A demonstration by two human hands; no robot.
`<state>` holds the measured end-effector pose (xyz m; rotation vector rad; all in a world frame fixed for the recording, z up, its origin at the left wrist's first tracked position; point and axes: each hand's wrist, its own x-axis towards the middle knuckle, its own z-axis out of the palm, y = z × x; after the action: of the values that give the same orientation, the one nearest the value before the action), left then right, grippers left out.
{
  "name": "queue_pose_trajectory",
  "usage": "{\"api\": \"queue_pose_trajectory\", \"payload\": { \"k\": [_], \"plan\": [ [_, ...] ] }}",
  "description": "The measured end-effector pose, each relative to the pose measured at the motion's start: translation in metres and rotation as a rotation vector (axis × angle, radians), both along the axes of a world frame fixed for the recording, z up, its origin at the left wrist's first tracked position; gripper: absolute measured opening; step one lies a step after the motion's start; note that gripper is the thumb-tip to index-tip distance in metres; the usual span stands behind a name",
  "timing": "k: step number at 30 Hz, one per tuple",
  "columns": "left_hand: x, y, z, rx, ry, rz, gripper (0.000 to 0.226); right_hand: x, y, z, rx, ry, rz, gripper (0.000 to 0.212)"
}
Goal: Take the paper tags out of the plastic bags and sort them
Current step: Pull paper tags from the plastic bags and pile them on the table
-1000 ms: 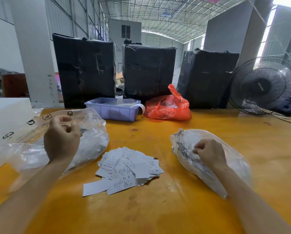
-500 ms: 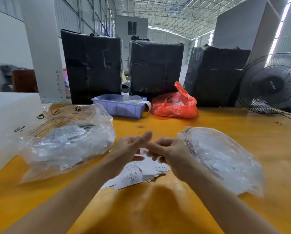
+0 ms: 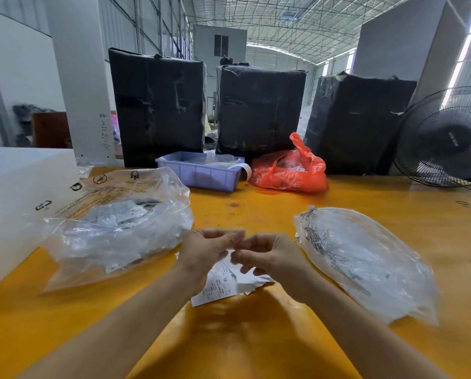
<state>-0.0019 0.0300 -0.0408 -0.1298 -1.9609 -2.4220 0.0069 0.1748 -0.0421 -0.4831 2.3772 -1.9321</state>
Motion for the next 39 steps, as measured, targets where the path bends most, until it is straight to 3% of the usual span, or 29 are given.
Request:
{"api": "queue_pose_trajectory", "payload": {
  "k": [8, 15, 17, 21, 24, 28, 31, 36, 37, 39],
  "plan": [
    [-0.002, 0.001, -0.001, 0.004, -0.042, 0.034, 0.023, -0.001, 0.001, -0.001, -0.004, -0.085, -0.009, 0.011],
    [-0.009, -0.002, -0.005, 0.229, -0.079, 0.012, 0.016, -0.004, 0.002, 0.002, -0.226, -0.062, -0.171, 0.005],
    [-0.01, -0.003, -0.007, 0.127, -0.086, -0.005, 0.031, -0.005, 0.005, 0.003, -0.237, -0.017, -0.231, 0.007],
    [-0.006, -0.003, -0.011, -0.268, 0.069, -0.1, 0.054, -0.004, 0.005, 0.001, 0.088, 0.234, -0.237, 0.011],
    [-0.003, 0.0, -0.012, -0.415, 0.2, -0.097, 0.035, -0.003, -0.001, -0.001, 0.126, 0.308, -0.225, 0.011],
    [-0.007, -0.004, -0.013, -0.365, 0.201, 0.072, 0.008, -0.008, 0.005, 0.001, 0.084, 0.341, -0.324, 0.011],
    [-0.012, -0.011, -0.014, -0.312, 0.141, 0.199, 0.015, -0.011, 0.016, -0.001, 0.359, 0.408, -0.366, 0.012],
    [-0.017, -0.017, -0.018, -0.318, 0.11, 0.305, 0.025, -0.01, 0.017, -0.005, 0.722, 0.294, -0.016, 0.05],
    [-0.018, -0.017, -0.018, -0.325, 0.108, 0.311, 0.024, -0.011, 0.016, -0.007, 0.781, 0.285, 0.002, 0.052],
    [-0.017, -0.017, -0.018, -0.324, 0.115, 0.303, 0.021, -0.011, 0.016, -0.01, 0.742, 0.294, -0.034, 0.032]
  ]
}}
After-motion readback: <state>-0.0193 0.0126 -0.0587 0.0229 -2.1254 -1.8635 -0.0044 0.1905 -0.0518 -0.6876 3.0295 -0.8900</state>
